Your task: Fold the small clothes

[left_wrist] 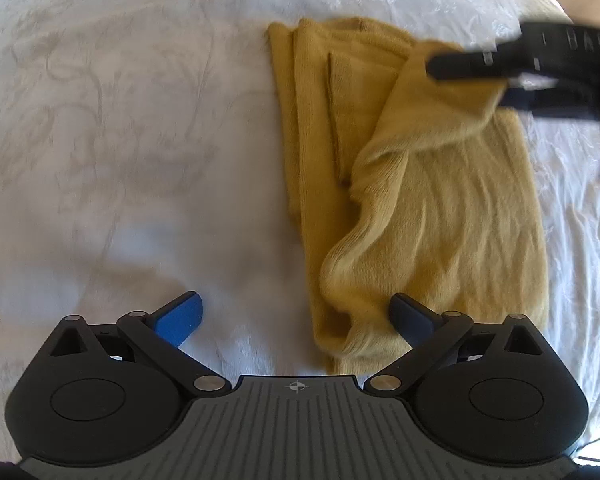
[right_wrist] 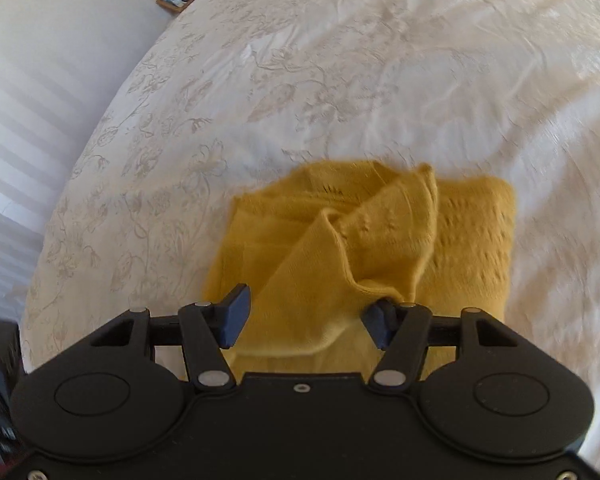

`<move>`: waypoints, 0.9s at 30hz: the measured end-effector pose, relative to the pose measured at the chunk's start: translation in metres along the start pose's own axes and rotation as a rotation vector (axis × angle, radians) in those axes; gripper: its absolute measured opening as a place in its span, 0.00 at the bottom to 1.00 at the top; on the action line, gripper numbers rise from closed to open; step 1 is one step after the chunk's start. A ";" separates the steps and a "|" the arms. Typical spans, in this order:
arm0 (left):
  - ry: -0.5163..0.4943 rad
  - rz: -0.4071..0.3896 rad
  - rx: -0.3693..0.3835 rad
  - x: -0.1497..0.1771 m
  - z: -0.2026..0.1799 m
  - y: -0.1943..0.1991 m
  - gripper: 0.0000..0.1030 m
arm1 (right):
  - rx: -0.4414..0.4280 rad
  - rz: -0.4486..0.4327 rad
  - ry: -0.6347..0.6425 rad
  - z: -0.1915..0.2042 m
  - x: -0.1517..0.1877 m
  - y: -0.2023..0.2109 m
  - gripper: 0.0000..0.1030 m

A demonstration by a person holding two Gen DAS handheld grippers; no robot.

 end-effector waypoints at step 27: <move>0.177 -0.123 0.059 0.020 0.035 0.045 0.98 | 0.338 0.042 0.804 0.019 0.180 0.044 0.47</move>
Point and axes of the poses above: each gripper's, at about its wrist camera, not at the fingertips, and y roughly against the way its jaws point, z to its left, x to its underside, the point moved 4 cm from there along -y, roughly the way its jaws point, and after that the axes turned 11 degrees about -y, right-handed, at the moved point
